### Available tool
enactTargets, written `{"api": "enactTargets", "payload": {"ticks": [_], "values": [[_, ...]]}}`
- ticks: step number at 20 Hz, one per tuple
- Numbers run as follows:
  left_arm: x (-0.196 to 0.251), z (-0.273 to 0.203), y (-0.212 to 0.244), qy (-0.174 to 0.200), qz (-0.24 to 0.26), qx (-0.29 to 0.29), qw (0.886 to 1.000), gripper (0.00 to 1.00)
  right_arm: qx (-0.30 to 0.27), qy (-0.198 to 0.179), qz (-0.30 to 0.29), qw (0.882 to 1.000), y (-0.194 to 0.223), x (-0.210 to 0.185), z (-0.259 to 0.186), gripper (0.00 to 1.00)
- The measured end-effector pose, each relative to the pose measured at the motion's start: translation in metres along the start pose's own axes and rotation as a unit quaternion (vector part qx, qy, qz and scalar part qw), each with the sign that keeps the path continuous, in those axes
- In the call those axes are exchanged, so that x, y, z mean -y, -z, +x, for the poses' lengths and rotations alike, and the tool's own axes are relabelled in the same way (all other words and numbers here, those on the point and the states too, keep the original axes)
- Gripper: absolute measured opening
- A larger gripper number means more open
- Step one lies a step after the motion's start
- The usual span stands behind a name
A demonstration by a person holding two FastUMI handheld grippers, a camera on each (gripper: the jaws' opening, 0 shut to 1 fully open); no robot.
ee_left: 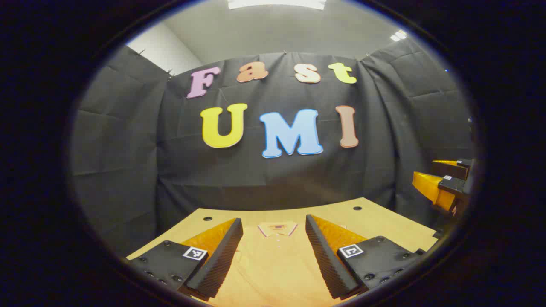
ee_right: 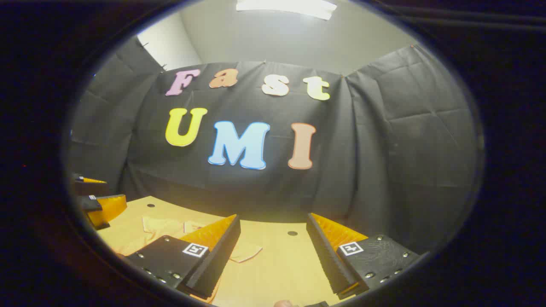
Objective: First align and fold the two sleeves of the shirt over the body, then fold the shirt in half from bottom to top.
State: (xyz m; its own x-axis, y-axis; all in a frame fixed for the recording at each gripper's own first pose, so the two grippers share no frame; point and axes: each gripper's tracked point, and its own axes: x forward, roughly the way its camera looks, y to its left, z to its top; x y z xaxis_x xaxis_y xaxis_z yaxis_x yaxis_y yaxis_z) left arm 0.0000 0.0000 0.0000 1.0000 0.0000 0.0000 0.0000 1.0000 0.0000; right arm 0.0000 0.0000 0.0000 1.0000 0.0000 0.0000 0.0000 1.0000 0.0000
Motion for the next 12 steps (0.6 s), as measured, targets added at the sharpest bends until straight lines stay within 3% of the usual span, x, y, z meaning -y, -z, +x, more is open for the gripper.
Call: {"api": "enactTargets", "payload": {"ticks": [4,8,12], "values": [[-0.052,0.028,-0.024,-0.049,-0.023,0.025,0.998,0.96,0.000,-0.037,-0.007,0.999,-0.003,-0.041,0.026,0.96],[-0.073,0.064,-0.024,-0.067,-0.042,0.024,0.997,0.94,-0.016,-0.082,0.006,0.996,0.002,-0.068,0.051,0.96],[-0.091,0.094,-0.029,-0.081,-0.046,0.024,0.995,0.94,-0.032,-0.067,0.006,0.997,0.010,-0.069,0.086,0.96]]}}
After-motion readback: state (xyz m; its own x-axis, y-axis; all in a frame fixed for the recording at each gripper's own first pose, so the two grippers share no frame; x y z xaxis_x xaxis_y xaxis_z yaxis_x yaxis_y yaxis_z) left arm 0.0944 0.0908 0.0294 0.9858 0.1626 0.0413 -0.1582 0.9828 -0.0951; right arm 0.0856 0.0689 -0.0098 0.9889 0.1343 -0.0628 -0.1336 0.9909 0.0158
